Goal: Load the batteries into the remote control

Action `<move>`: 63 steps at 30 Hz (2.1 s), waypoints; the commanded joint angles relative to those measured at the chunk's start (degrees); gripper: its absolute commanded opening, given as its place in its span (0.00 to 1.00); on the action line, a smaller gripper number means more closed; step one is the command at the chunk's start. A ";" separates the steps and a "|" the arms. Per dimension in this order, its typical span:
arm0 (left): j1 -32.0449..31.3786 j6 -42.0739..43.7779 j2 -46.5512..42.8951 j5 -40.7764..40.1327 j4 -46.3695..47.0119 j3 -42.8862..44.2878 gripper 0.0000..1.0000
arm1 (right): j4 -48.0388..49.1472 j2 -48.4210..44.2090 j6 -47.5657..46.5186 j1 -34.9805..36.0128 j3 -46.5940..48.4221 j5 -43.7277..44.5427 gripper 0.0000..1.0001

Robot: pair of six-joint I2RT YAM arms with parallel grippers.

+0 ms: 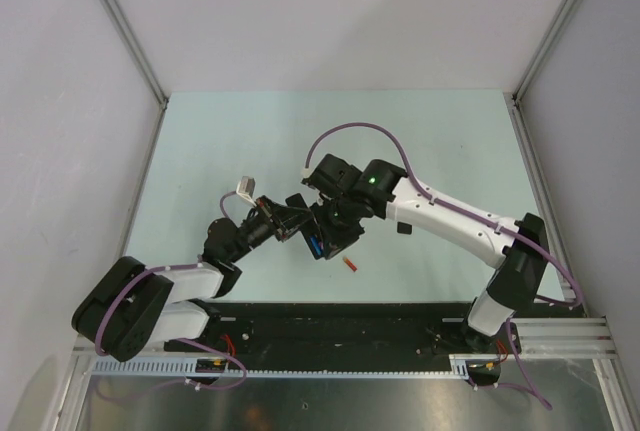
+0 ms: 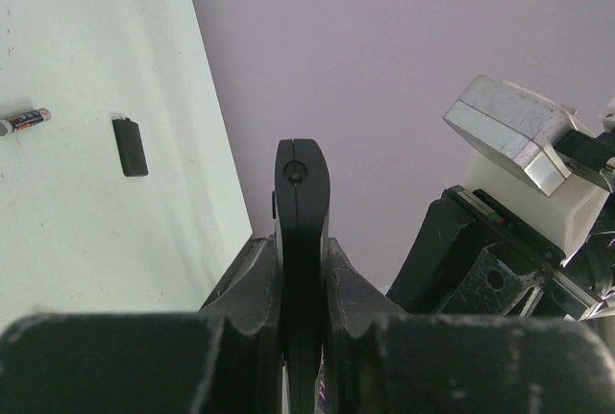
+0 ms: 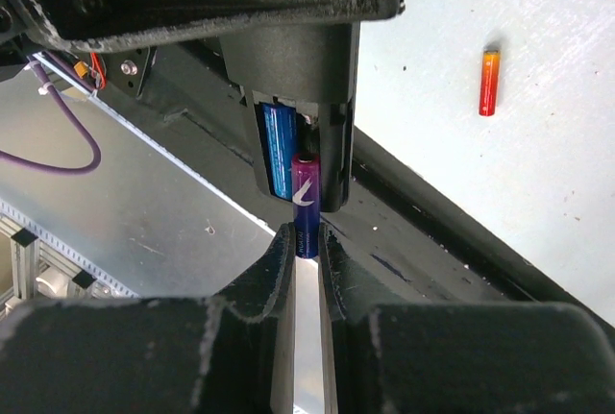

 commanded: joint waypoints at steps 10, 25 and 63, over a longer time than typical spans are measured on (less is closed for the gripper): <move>-0.93 -1.91 -1.85 0.67 6.31 0.69 0.00 | 0.01 1.83 0.51 -0.14 4.43 2.48 0.00; -0.93 -2.61 -1.50 0.49 7.37 0.34 0.00 | -0.78 1.39 -0.46 -0.85 4.34 3.53 0.11; -0.93 -2.09 -0.18 -0.30 7.63 0.34 0.00 | -3.59 -0.10 -0.20 -1.46 7.24 5.46 0.00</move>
